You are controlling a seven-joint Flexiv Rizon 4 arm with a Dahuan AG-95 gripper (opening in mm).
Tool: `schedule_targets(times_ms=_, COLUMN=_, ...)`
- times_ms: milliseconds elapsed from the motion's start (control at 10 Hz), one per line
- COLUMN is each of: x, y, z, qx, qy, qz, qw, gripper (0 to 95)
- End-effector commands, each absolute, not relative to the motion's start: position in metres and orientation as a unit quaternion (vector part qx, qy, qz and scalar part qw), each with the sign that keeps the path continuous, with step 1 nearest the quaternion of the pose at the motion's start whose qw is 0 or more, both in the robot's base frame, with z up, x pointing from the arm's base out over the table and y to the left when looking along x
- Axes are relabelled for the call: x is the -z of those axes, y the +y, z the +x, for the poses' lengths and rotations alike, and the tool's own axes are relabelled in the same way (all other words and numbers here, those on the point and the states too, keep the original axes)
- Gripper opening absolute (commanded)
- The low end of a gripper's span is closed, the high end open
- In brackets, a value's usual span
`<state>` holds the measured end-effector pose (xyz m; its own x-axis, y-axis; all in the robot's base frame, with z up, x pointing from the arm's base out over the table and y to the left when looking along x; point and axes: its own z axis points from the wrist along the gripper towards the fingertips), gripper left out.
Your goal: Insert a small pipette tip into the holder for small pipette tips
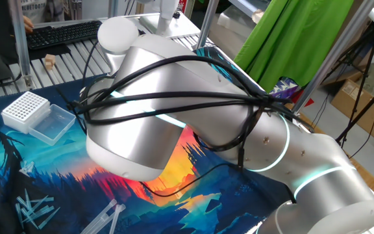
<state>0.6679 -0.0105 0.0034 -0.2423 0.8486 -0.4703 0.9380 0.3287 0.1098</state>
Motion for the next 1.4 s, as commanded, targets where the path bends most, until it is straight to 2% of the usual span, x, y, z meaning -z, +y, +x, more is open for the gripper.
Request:
schedule_targets(times_ms=100, x=-0.0035, y=-0.0111, z=0.6679, qx=0.098, qy=0.782, qz=0.571, qw=0.230, gripper=0.0)
schedule_targets(times_ms=1400, x=-0.0076, y=-0.0117, z=0.6670, qx=0.061, qy=0.793, qz=0.573, qw=0.198, gripper=0.0)
